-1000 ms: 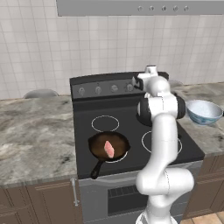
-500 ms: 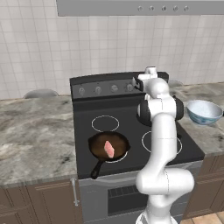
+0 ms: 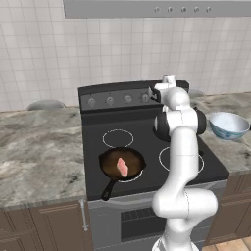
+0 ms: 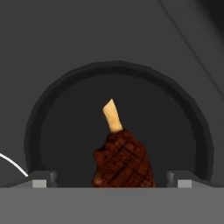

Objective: Place one of the steaks on the plate and the other in the bowl. Then place the bowl in the fridge.

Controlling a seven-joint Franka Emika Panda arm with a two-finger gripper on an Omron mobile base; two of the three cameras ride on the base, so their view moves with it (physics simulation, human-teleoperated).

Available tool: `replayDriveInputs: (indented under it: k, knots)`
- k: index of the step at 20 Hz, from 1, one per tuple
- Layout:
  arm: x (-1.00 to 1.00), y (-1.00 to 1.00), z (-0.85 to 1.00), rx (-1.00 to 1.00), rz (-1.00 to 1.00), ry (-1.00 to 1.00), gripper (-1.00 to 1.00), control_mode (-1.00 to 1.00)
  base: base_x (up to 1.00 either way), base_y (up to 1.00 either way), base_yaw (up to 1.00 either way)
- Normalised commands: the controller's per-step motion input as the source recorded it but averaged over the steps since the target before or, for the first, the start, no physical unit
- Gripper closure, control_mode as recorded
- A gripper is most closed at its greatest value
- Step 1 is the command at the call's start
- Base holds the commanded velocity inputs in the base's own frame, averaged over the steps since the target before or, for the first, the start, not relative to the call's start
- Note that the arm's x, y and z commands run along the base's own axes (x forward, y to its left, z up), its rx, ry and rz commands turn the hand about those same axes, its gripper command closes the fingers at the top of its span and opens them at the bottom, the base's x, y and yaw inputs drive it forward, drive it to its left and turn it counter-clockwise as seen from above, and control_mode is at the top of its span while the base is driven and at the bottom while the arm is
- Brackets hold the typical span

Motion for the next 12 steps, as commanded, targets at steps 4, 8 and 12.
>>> replayDriveInputs:
  k: [4, 8, 12]
  knots:
    - [-0.06, 0.0, -0.49, 0.09, 0.0, 0.0, -1.0, -1.0, 0.0, 0.0, 0.0]
    - [-0.27, 0.09, -0.63, 0.01, 0.0, 0.06, -1.0, -1.0, 0.0, 0.0, 0.0]
    - [-0.05, 0.07, -0.37, 0.0, 0.0, 0.21, -1.0, -1.0, 0.0, 0.0, 0.0]
